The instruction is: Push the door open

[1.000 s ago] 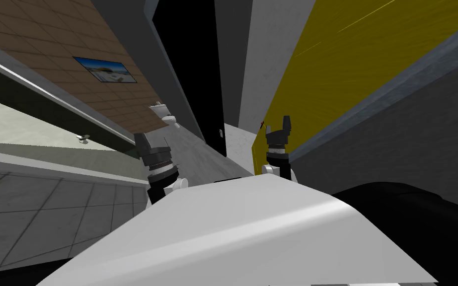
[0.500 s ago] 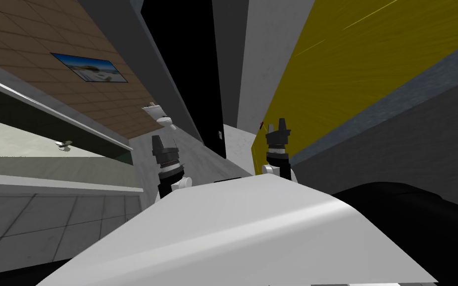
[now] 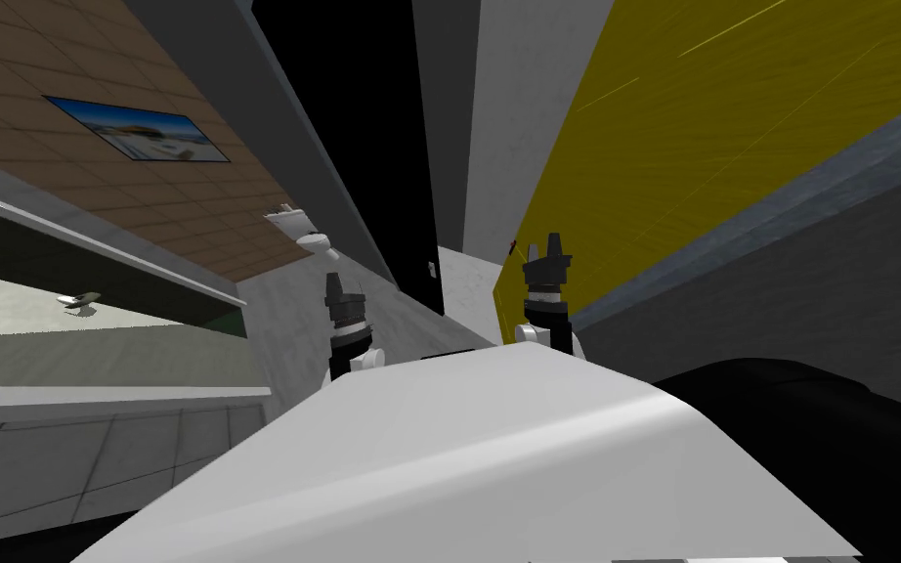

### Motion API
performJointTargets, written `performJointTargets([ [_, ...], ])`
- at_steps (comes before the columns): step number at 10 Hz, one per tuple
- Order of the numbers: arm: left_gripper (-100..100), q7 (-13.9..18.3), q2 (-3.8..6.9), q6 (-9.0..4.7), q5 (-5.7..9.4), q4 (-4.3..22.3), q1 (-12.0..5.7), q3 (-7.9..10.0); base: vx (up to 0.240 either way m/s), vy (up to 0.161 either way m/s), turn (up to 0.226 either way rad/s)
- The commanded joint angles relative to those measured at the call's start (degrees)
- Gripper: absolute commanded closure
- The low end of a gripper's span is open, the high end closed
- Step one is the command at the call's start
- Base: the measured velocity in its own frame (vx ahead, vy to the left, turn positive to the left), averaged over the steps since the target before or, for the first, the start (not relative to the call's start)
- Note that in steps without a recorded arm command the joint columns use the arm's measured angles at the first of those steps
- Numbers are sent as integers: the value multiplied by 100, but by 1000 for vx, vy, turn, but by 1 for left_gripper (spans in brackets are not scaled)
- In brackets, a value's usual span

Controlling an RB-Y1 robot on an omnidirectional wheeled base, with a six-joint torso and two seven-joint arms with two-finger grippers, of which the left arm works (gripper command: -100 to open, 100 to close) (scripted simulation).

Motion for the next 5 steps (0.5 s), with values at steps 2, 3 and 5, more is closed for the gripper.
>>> performJointTargets([
  [2,-100,59,23,-32,-39,454,-155,-156,87,78,-129],
  [3,-100,86,36,-52,-52,636,-207,-217,96,77,-109],
  [5,-100,142,60,-93,-78,1008,-315,-344,94,78,-112],
])
